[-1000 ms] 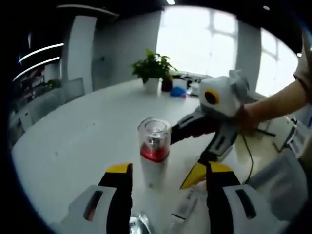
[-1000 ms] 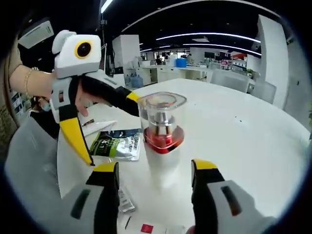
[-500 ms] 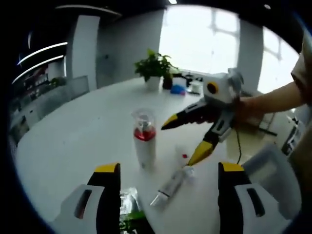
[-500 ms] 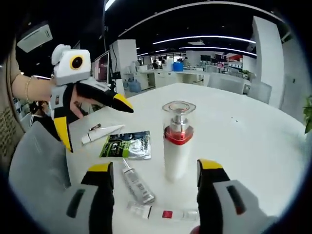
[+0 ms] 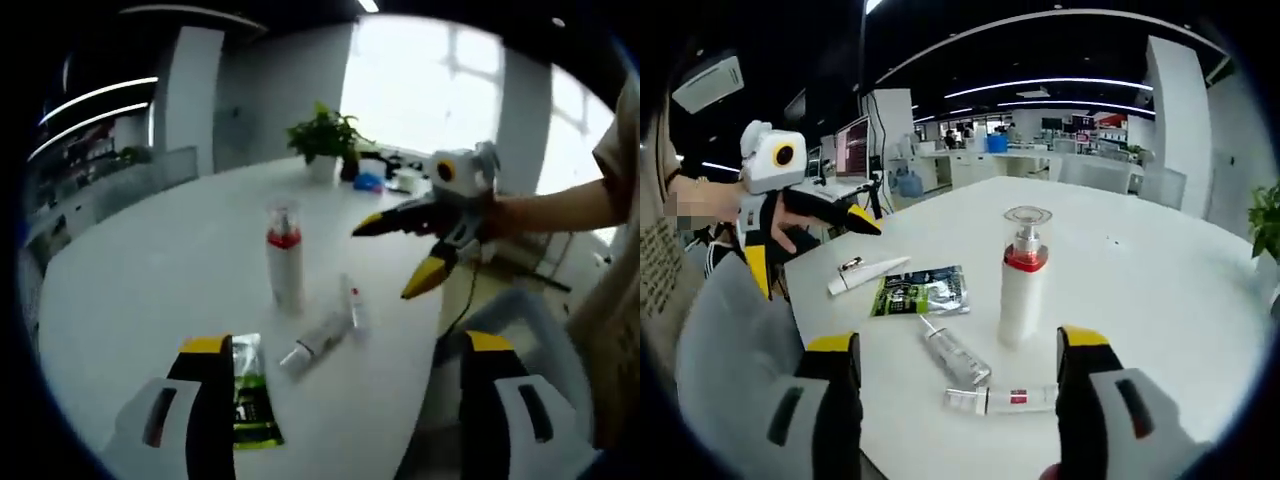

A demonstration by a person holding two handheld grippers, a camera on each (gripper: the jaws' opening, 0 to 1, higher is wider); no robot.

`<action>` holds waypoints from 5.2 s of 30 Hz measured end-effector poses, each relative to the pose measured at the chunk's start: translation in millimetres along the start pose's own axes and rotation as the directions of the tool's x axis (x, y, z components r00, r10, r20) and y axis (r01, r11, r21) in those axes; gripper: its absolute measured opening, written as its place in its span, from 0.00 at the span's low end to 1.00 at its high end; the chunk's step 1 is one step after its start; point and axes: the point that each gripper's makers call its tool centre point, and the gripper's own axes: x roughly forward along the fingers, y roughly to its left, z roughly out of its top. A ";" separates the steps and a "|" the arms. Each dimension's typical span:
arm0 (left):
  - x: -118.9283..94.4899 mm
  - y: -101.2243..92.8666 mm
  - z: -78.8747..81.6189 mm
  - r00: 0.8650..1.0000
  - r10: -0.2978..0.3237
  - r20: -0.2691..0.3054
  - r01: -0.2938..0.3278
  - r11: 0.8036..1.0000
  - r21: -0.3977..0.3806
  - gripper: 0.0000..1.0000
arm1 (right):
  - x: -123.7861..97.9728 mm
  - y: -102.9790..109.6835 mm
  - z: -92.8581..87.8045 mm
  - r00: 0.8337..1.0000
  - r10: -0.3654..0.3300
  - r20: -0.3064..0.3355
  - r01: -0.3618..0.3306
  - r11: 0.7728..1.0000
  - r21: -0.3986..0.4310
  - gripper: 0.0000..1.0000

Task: Arrange the skincare products in the storage area until every visible bottle or jar stands upright without overlapping.

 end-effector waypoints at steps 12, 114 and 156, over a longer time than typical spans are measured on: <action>-48.3 -1.9 -31.9 0.995 0.099 0.034 -0.095 0.990 -0.105 0.95 | -16.7 25.0 -15.1 0.999 -0.040 0.007 0.040 0.998 0.048 0.86; -101.5 30.3 -82.8 0.940 0.338 0.048 -0.309 0.903 -0.297 0.92 | 44.1 -30.6 -97.4 0.801 0.097 -0.591 -0.408 0.811 -0.420 0.67; -98.5 28.6 -85.8 0.945 0.326 0.036 -0.301 0.904 -0.304 0.90 | 42.0 -19.9 -119.8 0.721 0.145 -0.677 -0.507 0.776 -0.374 0.20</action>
